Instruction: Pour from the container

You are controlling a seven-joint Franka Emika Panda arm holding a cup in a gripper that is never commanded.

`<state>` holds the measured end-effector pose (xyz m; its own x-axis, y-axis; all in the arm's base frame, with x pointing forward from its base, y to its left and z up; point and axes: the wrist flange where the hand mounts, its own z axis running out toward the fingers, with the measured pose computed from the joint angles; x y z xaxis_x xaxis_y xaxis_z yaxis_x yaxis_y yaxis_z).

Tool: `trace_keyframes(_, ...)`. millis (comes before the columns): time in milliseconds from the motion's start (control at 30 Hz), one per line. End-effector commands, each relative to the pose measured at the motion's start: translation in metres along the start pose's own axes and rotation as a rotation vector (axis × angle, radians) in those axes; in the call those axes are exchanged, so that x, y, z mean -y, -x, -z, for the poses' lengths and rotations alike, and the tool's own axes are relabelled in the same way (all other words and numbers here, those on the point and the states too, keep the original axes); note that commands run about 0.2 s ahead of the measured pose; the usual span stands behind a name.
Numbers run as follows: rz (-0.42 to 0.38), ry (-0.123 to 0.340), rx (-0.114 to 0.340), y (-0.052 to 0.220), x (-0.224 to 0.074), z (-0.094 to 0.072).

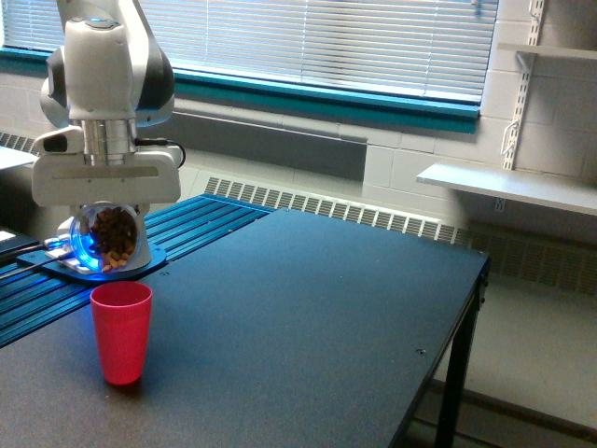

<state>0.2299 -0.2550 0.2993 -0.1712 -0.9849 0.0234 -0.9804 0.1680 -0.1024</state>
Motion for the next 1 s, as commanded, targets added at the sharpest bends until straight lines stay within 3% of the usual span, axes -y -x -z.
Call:
trace_keyframes(33,0.052,-0.003,0.009,-0.005,0.008,-0.004)
trace_keyframes(400,0.055,0.004,0.031,-0.013,0.025,-0.008)
trace_keyframes(1000,0.073,0.033,0.046,-0.004,0.048,-0.015)
